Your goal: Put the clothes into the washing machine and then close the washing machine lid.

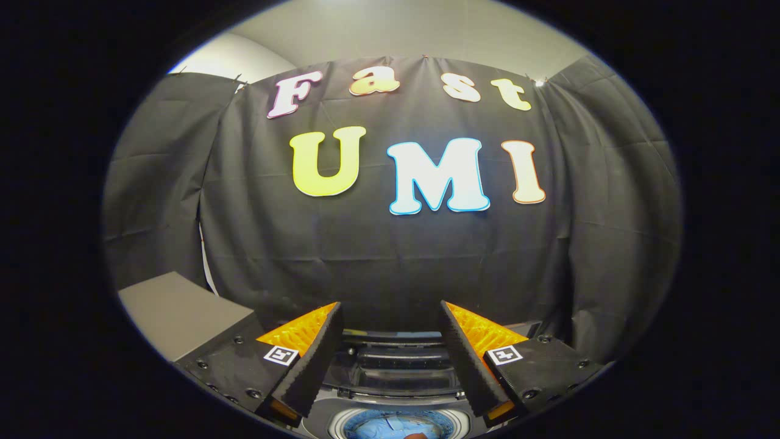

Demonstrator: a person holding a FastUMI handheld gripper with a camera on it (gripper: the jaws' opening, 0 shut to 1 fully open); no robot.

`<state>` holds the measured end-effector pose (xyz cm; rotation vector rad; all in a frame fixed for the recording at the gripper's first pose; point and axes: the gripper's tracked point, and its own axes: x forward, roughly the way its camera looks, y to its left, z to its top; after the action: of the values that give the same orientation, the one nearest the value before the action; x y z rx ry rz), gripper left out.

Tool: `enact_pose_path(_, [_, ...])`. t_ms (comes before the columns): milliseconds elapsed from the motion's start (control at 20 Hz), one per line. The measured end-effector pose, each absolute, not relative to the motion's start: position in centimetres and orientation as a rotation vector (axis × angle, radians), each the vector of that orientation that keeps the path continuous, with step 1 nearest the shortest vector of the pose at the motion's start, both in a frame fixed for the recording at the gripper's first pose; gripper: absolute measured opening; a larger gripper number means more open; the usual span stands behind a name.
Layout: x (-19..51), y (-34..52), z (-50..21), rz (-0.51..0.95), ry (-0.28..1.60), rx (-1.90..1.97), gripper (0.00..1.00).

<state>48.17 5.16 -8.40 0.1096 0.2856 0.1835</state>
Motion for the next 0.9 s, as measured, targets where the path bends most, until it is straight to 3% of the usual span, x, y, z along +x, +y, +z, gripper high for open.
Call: enact_pose_path(900, [55.5,7.6,-15.4,0.155,0.394,0.135,0.97])
